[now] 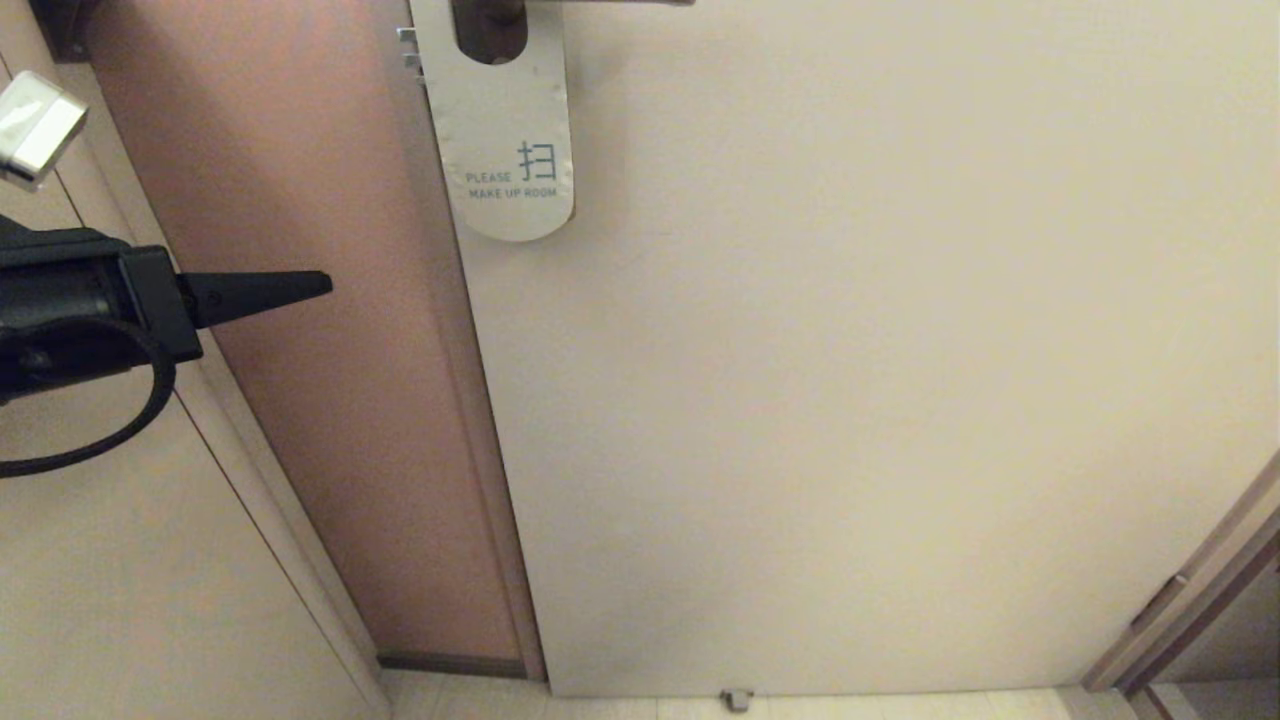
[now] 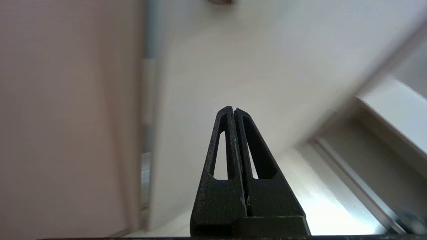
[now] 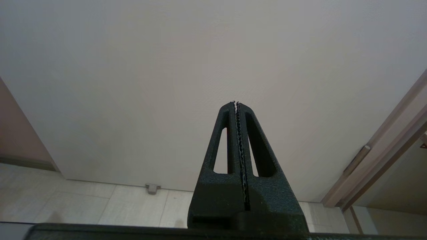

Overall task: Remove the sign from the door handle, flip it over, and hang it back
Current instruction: Take down the sign

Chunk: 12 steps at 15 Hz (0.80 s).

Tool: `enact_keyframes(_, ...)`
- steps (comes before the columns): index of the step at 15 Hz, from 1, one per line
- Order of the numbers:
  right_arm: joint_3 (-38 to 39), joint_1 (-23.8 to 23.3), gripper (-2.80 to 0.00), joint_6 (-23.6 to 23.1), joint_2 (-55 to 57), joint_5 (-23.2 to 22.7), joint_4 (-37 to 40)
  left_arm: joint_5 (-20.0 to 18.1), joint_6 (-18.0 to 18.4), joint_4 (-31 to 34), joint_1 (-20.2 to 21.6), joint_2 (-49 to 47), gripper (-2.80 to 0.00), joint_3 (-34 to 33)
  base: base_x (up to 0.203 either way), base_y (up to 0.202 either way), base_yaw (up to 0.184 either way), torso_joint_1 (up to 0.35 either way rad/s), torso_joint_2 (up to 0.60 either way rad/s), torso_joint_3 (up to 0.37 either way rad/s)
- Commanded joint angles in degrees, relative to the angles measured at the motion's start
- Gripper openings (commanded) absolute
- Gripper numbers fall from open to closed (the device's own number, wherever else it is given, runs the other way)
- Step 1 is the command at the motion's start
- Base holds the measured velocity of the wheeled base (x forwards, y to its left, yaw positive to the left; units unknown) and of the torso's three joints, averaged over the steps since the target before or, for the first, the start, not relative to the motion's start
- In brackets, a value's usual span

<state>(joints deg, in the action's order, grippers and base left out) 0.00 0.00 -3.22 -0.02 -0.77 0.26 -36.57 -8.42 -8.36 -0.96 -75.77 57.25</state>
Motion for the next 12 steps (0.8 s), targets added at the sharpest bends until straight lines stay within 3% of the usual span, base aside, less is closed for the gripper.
enact_keyframes(1, 0.0, 0.0, -2.8, -0.03, 0.02, -0.02, 0.0, -5.21, -0.01, -2.42, 0.0, -3.82, -2.8, 0.39, 0.0, 0.0, 0.0, 0.0, 0.0, 0.0)
enact_keyframes(5, 0.0, 0.0, -2.8, -0.03, 0.02, -0.02, 0.0, -11.23, -0.01, -7.56, 0.0, -8.26, -2.8, 3.05, 0.0, 0.0, 0.0, 0.0, 0.0, 0.0)
enact_keyframes(12, 0.0, 0.0, -2.8, -0.03, 0.02, -0.02, 0.0, -23.47, -0.09, -7.91, 0.16, -14.99, -2.8, 16.65, 0.0, 0.0, 0.0, 0.0, 0.0, 0.0)
